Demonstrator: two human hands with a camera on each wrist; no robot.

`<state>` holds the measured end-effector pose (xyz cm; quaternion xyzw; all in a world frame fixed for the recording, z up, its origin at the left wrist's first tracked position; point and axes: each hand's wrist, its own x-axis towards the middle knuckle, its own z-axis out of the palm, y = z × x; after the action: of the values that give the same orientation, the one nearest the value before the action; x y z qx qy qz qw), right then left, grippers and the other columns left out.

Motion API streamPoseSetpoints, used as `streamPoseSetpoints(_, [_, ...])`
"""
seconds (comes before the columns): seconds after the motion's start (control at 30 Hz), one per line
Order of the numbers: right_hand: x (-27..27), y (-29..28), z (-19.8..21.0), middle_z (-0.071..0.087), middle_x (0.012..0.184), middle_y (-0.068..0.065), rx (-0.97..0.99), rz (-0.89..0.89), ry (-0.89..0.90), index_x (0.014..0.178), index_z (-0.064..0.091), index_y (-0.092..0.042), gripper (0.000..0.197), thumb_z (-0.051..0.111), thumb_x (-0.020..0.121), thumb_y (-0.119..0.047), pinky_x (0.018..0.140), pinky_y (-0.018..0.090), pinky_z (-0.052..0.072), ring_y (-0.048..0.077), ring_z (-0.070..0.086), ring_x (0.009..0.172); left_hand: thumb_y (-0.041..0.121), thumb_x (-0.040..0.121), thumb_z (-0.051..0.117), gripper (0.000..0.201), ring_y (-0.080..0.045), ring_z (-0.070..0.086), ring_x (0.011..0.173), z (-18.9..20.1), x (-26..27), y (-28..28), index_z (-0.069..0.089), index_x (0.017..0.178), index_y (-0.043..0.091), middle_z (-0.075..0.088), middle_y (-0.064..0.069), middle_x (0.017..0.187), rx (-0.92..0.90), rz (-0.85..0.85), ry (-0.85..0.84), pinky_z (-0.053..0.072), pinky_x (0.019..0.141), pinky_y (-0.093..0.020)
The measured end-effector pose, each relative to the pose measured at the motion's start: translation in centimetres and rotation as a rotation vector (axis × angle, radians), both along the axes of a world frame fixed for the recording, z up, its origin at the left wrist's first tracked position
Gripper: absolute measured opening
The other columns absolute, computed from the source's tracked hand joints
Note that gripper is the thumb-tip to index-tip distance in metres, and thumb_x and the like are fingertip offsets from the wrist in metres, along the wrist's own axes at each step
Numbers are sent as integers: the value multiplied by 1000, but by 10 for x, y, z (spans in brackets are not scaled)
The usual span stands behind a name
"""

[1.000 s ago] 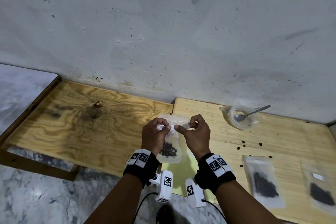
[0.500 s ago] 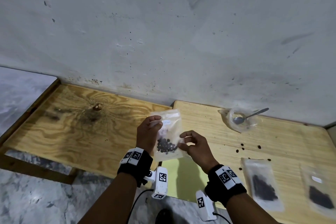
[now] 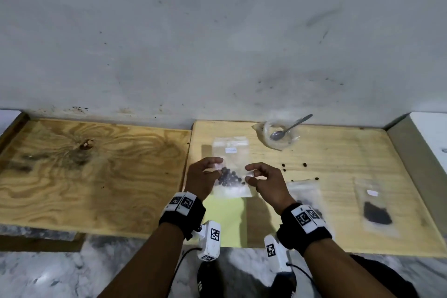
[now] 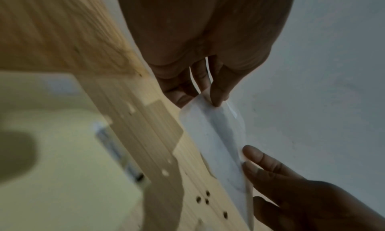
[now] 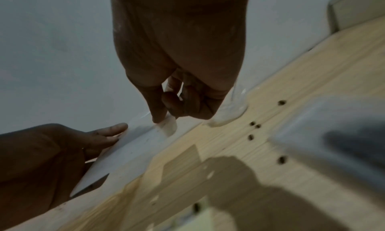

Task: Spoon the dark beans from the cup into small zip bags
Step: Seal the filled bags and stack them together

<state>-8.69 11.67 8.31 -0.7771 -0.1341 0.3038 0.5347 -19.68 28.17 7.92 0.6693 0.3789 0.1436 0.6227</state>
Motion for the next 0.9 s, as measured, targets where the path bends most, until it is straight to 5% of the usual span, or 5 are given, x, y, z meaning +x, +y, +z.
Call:
streamPoseSetpoints(0.1, [32, -60, -6, 56, 72, -4, -48, -64, 7, 97, 74, -13, 23, 74, 80, 3, 61, 18, 43, 11, 53, 66, -8, 74, 70, 33, -16, 61, 76, -6, 48, -50, 75, 87, 22, 67, 3, 82, -17, -103, 62, 54, 71, -37])
streamPoseSetpoints(0.27, [87, -181, -17, 62, 78, -1, -196, -181, 4, 94, 75, -15, 19, 78, 79, -5, 70, 24, 45, 14, 58, 74, -5, 84, 65, 16, -8, 60, 50, -20, 132, -163, 72, 96, 3, 67, -9, 79, -288, -247, 177, 46, 48, -18])
streamPoseSetpoints(0.57, [156, -339, -38, 67, 107, 1, -532, -254, -50, 111, 70, -22, 39, 83, 75, -27, 81, 28, 48, 19, 64, 94, 13, 80, 74, 33, -25, 65, 106, -59, 227, -341, 68, 113, 17, 64, -3, 122, -250, -400, 323, 56, 87, -38])
streamPoseSetpoints(0.77, [174, -367, -67, 60, 124, 5, -691, -135, -62, 126, 62, -25, 54, 77, 77, -43, 90, 35, 52, 24, 63, 109, 12, 77, 71, 50, -23, 60, 116, -74, 252, -372, 63, 126, 17, 58, -1, 135, -160, -504, 446, 54, 92, -36])
streamPoseSetpoints(0.9, [174, -369, -76, 49, 136, 4, -754, -75, -57, 132, 56, -27, 60, 73, 77, -42, 90, 36, 52, 27, 62, 112, 18, 80, 73, 47, -19, 53, 125, -82, 254, -371, 64, 125, 18, 54, 0, 140, -51, -596, 504, 39, 94, -18])
